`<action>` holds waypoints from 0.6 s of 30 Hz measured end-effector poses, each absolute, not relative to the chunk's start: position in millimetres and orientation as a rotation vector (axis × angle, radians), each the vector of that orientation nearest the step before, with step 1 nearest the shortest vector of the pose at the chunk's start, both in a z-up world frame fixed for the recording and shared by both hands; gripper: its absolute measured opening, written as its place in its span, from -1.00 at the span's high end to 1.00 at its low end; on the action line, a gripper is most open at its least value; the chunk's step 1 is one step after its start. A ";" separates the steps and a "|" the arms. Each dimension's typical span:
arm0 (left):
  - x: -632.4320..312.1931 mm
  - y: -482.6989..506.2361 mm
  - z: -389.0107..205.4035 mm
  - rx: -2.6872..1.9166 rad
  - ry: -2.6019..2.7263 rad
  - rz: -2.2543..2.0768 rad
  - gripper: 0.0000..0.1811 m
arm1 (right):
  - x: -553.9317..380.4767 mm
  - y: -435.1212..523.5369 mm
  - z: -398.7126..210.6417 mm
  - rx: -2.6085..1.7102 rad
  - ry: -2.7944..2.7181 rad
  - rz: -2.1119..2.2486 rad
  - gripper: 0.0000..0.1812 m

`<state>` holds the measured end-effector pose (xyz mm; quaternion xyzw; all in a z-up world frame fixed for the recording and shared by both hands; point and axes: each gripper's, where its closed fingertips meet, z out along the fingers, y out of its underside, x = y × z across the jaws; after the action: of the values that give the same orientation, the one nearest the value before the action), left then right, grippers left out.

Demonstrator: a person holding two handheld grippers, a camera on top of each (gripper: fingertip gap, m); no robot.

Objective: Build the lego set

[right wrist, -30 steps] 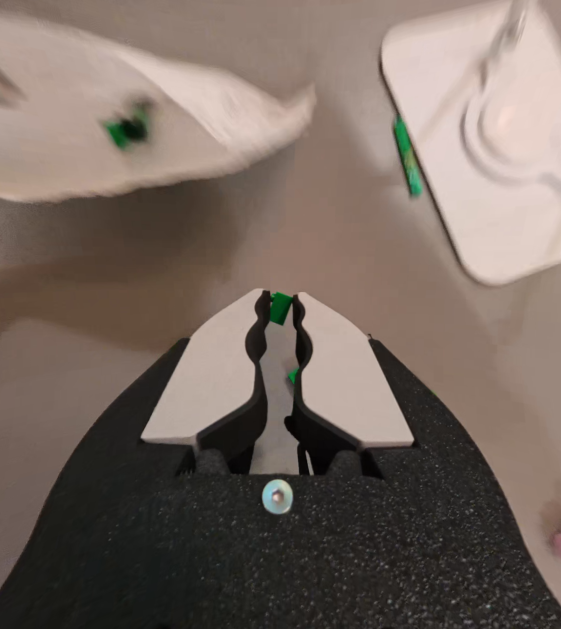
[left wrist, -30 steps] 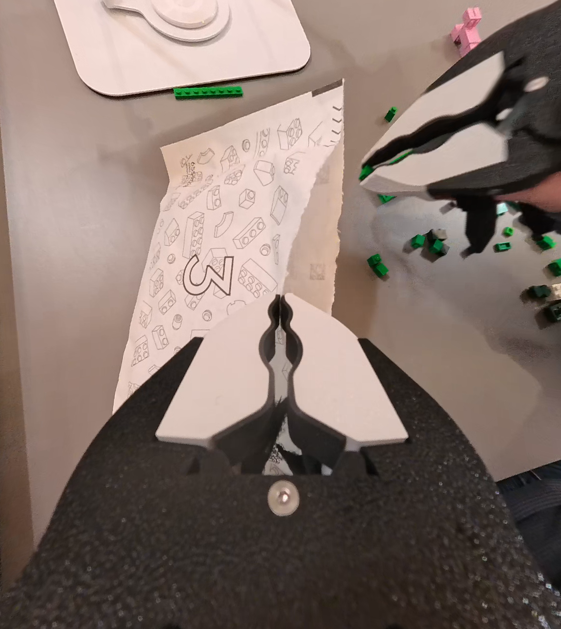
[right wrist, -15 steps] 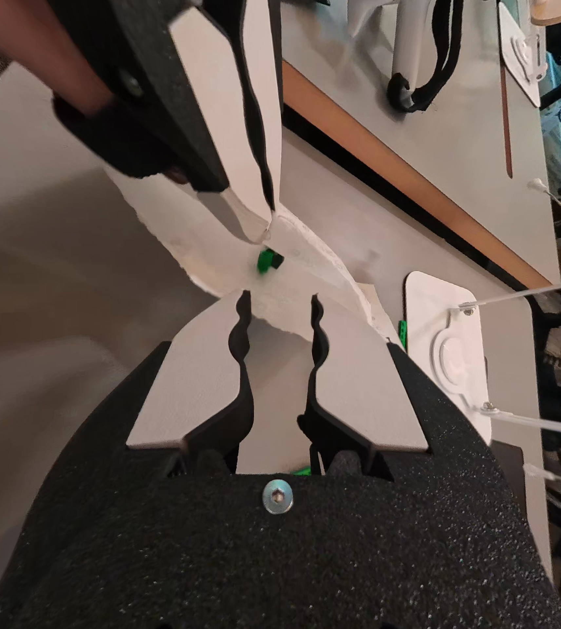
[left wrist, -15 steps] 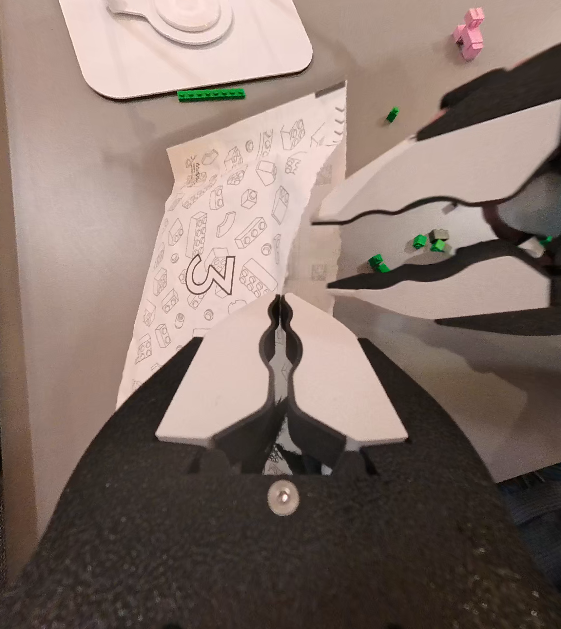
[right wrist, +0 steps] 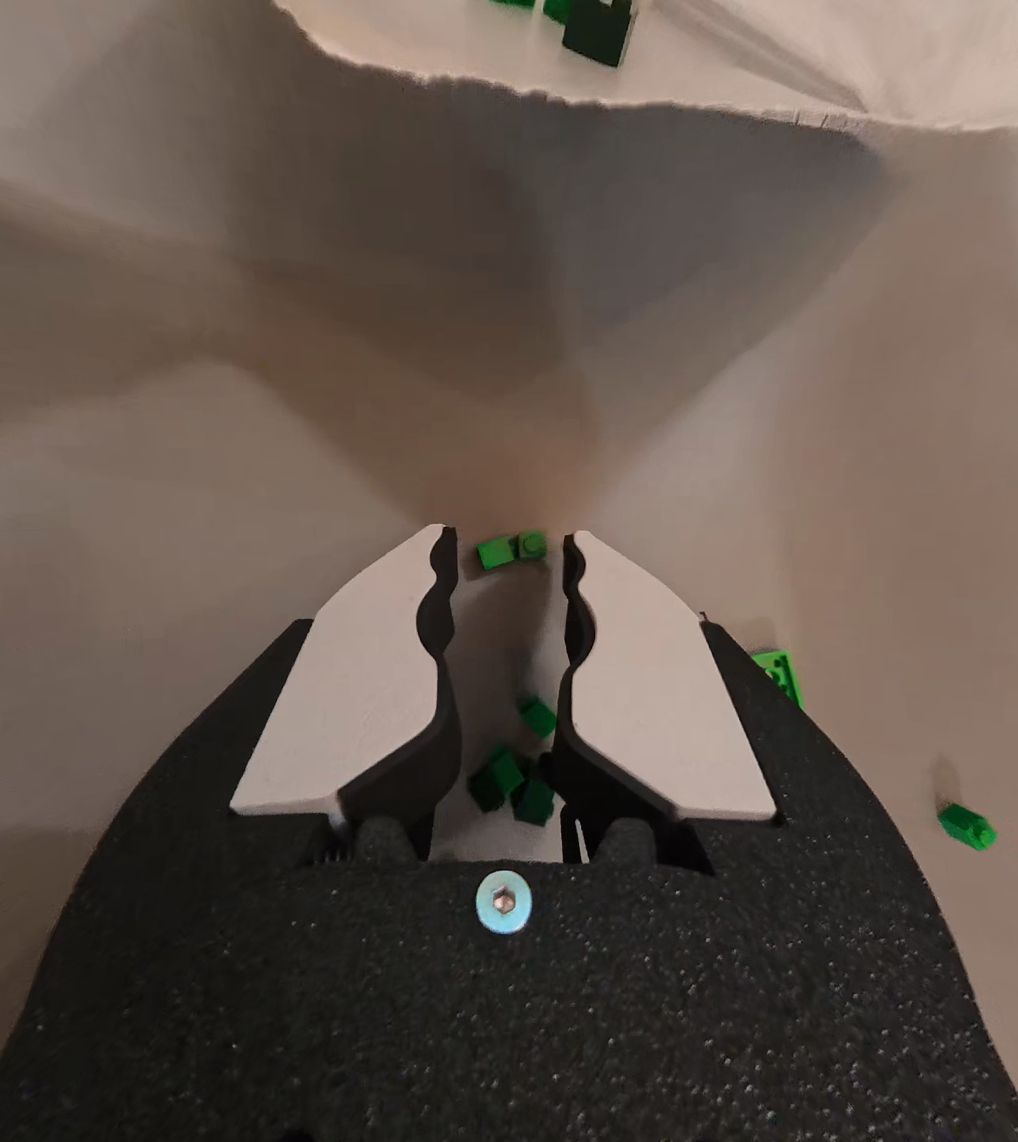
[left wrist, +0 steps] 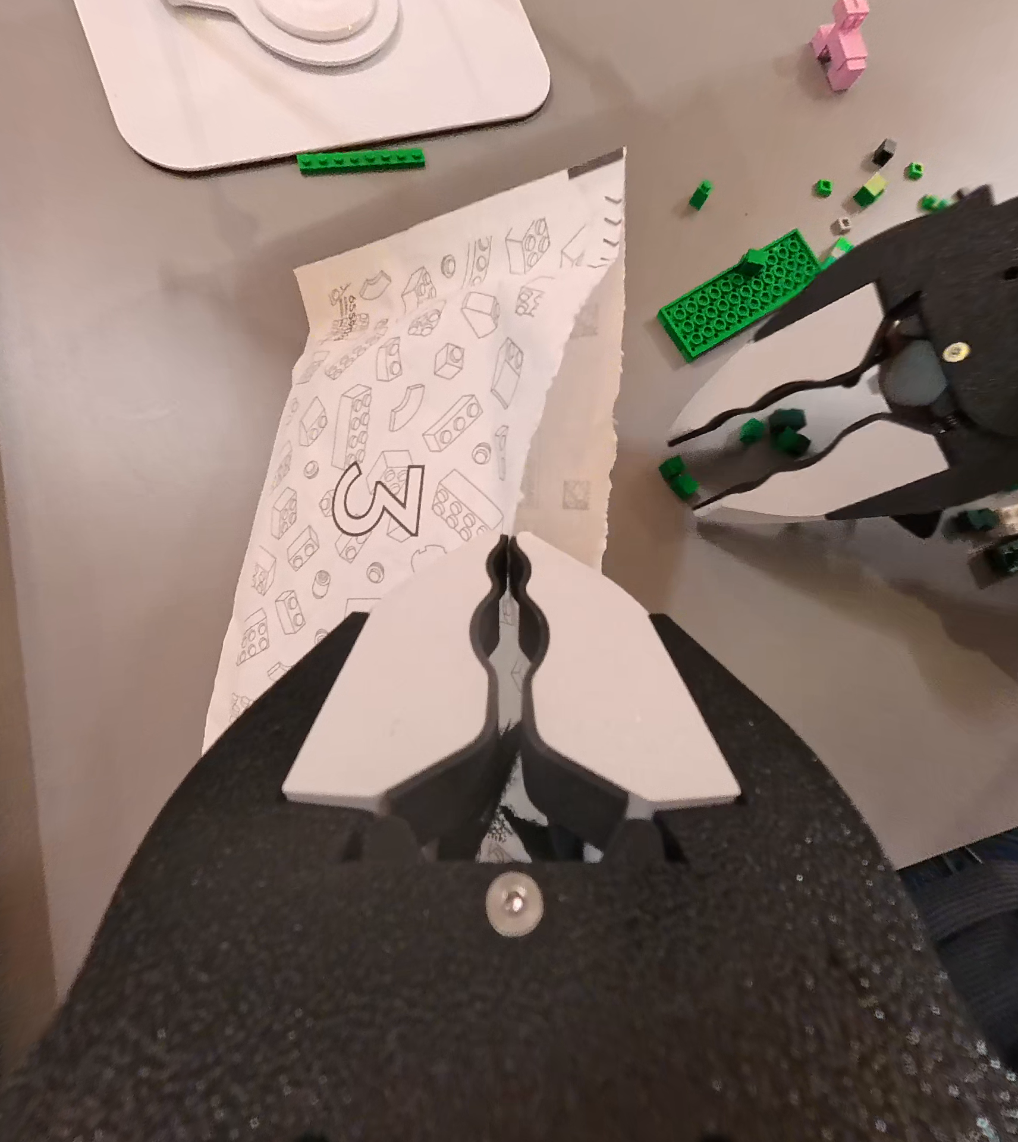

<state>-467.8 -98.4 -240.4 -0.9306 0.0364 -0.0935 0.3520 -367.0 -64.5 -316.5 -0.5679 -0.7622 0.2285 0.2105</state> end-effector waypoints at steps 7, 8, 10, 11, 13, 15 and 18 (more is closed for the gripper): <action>-468.5 -98.1 -241.6 -2.411 0.092 -0.248 1.00 | -365.6 -62.3 -323.9 -1.564 -2.177 0.604 0.78; -468.2 -98.1 -241.8 -2.413 0.093 -0.247 1.00 | -366.3 -61.9 -322.1 -1.552 -2.176 0.600 0.78; -467.3 -98.0 -242.0 -2.414 0.097 -0.248 1.00 | -369.5 -62.9 -312.9 -1.525 -2.159 0.608 0.78; -467.2 -97.8 -241.8 -2.414 0.098 -0.246 1.00 | -372.3 -64.2 -304.6 -1.504 -2.144 0.618 0.78; -466.8 -97.7 -241.5 -2.413 0.099 -0.244 1.00 | -382.1 -70.1 -280.3 -1.433 -2.101 0.657 0.78; -466.6 -97.4 -241.7 -2.414 0.100 -0.242 1.00 | -397.1 -79.3 -250.7 -1.338 -2.043 0.713 0.79; -465.6 -97.0 -242.2 -2.417 0.104 -0.239 1.00 | -419.3 -89.4 -223.5 -1.239 -2.000 0.716 0.79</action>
<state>-465.6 -97.0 -242.2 -0.9322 0.0400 -0.0923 0.3478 -419.3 -89.4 -223.5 -0.4748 -0.7665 0.2742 0.3346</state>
